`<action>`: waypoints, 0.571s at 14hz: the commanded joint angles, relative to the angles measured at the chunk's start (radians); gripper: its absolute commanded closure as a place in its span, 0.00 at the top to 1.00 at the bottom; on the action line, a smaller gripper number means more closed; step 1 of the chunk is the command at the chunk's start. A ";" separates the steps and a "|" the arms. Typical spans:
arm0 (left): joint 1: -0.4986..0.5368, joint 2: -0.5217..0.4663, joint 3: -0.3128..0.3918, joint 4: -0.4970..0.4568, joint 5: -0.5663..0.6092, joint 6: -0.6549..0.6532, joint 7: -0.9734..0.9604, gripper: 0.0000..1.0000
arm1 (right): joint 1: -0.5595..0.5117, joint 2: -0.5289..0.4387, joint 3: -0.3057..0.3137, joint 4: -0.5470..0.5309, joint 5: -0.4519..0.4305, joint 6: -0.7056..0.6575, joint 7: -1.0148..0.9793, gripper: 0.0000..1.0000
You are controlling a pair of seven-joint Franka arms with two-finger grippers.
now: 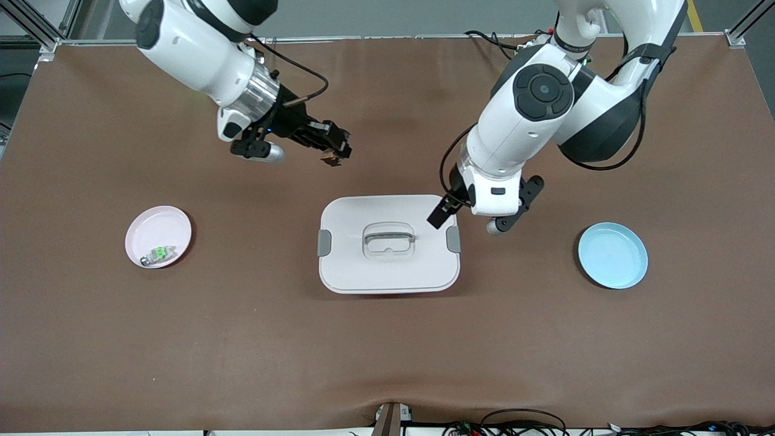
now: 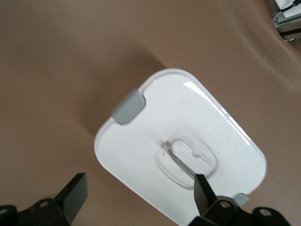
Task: Transfer orange switch to right arm and place
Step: 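Carry the switch with the right gripper while the left gripper withdraws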
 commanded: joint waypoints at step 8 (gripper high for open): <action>0.240 -0.138 0.003 -0.008 0.068 -0.173 0.579 1.00 | -0.200 -0.019 0.009 0.037 -0.312 -0.309 -0.677 0.19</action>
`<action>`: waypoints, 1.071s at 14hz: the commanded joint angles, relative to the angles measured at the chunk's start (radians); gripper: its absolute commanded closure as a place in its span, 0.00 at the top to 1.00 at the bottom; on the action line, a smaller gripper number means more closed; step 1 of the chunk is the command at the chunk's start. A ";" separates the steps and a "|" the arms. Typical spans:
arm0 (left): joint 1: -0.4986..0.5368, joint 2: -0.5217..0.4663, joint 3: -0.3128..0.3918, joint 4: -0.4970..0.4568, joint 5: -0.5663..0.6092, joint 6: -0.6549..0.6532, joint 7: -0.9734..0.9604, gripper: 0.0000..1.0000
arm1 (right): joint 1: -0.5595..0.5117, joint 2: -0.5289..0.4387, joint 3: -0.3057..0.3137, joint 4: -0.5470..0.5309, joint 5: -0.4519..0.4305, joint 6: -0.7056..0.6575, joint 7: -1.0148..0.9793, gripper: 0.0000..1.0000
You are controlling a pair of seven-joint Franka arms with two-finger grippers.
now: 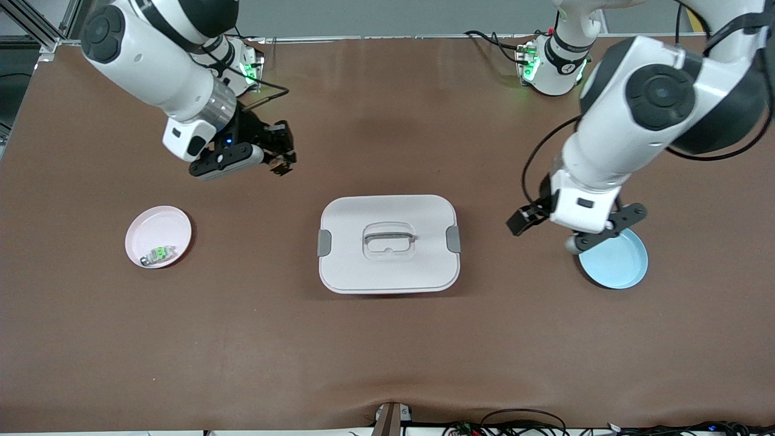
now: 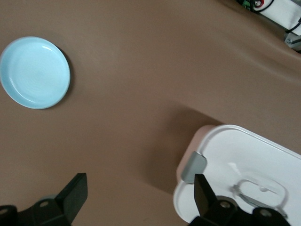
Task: Transfer orange switch to right arm and place
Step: 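Carry the switch with the right gripper while the left gripper withdraws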
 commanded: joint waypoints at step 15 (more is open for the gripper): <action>-0.085 -0.367 0.427 -0.148 -0.086 -0.192 0.792 1.00 | -0.492 0.021 0.016 -0.156 -0.346 0.196 -1.228 0.16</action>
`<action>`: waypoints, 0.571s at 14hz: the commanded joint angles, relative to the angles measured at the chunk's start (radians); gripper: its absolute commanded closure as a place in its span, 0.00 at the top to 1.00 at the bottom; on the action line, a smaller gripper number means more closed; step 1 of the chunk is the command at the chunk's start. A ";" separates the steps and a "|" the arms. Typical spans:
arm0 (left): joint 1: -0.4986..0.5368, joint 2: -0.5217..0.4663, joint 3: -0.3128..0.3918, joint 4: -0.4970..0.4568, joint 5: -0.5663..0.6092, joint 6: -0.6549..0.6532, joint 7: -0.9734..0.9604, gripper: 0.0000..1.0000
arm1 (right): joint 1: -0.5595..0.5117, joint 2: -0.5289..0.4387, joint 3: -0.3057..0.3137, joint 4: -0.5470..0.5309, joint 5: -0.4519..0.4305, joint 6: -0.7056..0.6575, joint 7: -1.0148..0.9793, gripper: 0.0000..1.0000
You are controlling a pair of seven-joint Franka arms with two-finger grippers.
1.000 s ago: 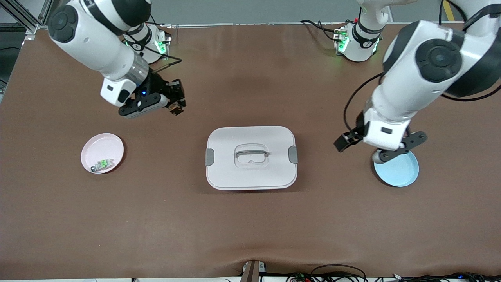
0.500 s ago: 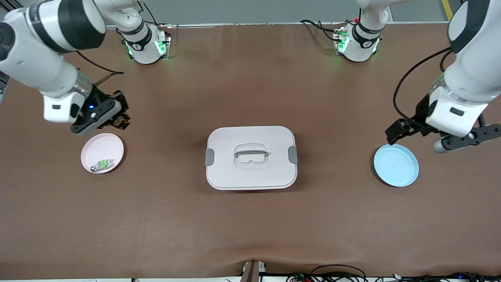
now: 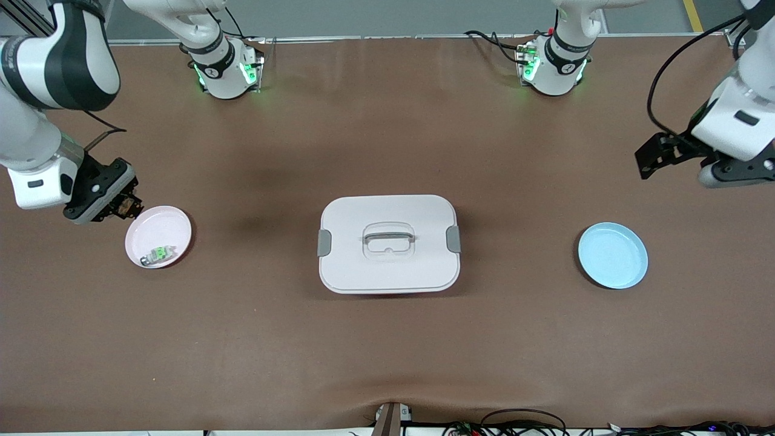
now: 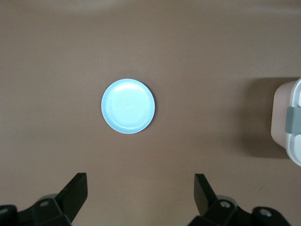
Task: Transfer orange switch to right arm and place
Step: 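Carry the switch with the right gripper while the left gripper withdraws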
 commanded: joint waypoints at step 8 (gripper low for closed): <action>-0.017 -0.151 0.072 -0.146 -0.059 0.001 0.072 1.00 | -0.196 0.117 0.018 -0.107 -0.026 0.294 -0.486 0.14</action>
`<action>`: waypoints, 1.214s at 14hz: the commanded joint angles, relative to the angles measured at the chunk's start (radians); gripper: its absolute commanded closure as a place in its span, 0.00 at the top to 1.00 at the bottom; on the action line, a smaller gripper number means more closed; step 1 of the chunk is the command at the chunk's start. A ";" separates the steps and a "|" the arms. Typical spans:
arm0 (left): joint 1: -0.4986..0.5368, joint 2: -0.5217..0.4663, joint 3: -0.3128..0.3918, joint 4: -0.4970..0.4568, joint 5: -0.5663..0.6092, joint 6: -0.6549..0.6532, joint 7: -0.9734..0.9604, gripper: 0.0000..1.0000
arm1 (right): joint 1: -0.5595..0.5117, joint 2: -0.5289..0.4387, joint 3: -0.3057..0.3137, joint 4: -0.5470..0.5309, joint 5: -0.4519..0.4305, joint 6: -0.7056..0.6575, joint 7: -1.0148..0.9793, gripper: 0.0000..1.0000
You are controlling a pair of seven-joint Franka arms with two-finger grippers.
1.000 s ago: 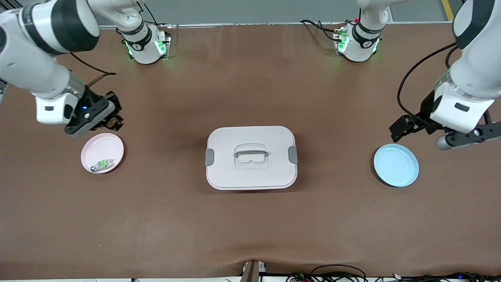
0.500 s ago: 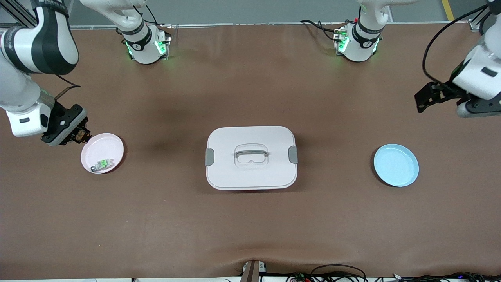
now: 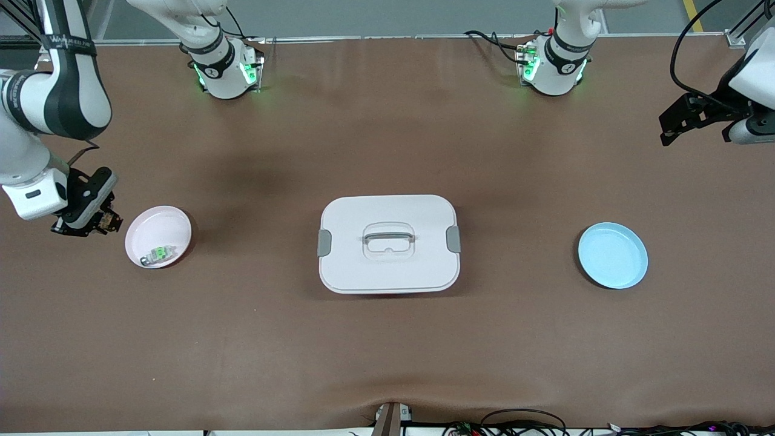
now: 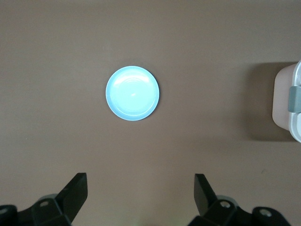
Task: Transfer orange switch to right arm and place
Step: 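Carry the switch with the right gripper while the left gripper withdraws, then lower the switch onto the white plate beside the green switch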
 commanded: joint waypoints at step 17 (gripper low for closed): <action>-0.004 -0.028 -0.001 -0.014 -0.069 -0.052 0.002 1.00 | -0.052 0.084 0.018 -0.233 -0.138 0.229 -0.075 0.13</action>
